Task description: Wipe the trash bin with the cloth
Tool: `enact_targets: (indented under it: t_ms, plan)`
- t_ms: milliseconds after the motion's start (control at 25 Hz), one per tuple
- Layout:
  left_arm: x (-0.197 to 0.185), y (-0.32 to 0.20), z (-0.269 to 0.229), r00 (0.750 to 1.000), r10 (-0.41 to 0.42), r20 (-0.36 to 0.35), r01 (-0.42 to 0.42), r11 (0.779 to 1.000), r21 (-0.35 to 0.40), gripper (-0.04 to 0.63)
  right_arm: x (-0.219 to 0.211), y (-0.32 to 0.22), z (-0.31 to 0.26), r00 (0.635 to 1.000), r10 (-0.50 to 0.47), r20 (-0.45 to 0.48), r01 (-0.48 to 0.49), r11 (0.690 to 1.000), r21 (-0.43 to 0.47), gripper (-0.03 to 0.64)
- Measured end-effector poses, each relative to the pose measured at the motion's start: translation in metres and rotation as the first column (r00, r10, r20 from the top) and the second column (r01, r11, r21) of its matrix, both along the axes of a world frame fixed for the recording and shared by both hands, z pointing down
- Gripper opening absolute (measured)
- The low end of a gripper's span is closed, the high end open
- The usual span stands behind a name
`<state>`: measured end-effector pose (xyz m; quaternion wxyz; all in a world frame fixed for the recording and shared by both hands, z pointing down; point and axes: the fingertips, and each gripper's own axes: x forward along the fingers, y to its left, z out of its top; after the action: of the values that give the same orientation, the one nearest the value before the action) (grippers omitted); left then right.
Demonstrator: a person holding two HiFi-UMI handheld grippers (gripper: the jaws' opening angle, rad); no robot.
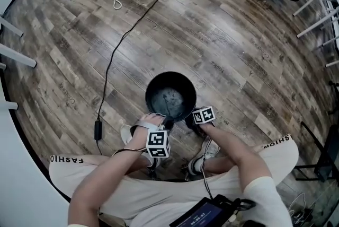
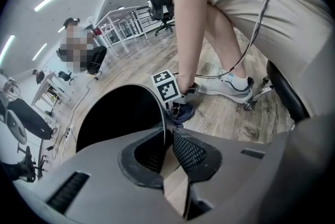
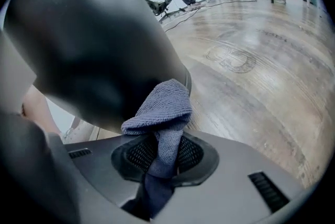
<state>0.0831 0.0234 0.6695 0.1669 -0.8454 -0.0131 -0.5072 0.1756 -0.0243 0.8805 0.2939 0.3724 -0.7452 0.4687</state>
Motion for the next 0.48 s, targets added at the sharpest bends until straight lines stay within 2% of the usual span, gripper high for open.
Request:
enact_targets:
  t_ms: [160,280,360,480]
  plan:
    - [0.0,-0.005,0.001,1.0,-0.023,0.002,0.023,1.0,0.015,0.058,0.003,-0.005,-0.004,0.999,0.036,-0.04,-0.039,0.997,-0.064,0.084]
    - [0.002,-0.002,-0.001,1.0,-0.028,0.0,0.028,0.999,0.018,0.06,0.007,0.003,-0.03,0.996,0.069,-0.052,-0.075,0.991,-0.108,0.084]
    - [-0.004,0.0,0.0,1.0,-0.014,0.02,0.014,1.0,0.008,0.067,0.007,0.015,-0.051,0.997,0.05,-0.054,-0.057,0.99,-0.13,0.084]
    - [-0.016,0.001,0.007,0.997,0.023,0.076,-0.023,1.0,-0.011,0.172,0.012,0.03,-0.094,0.999,0.017,-0.05,-0.024,0.989,-0.144,0.084]
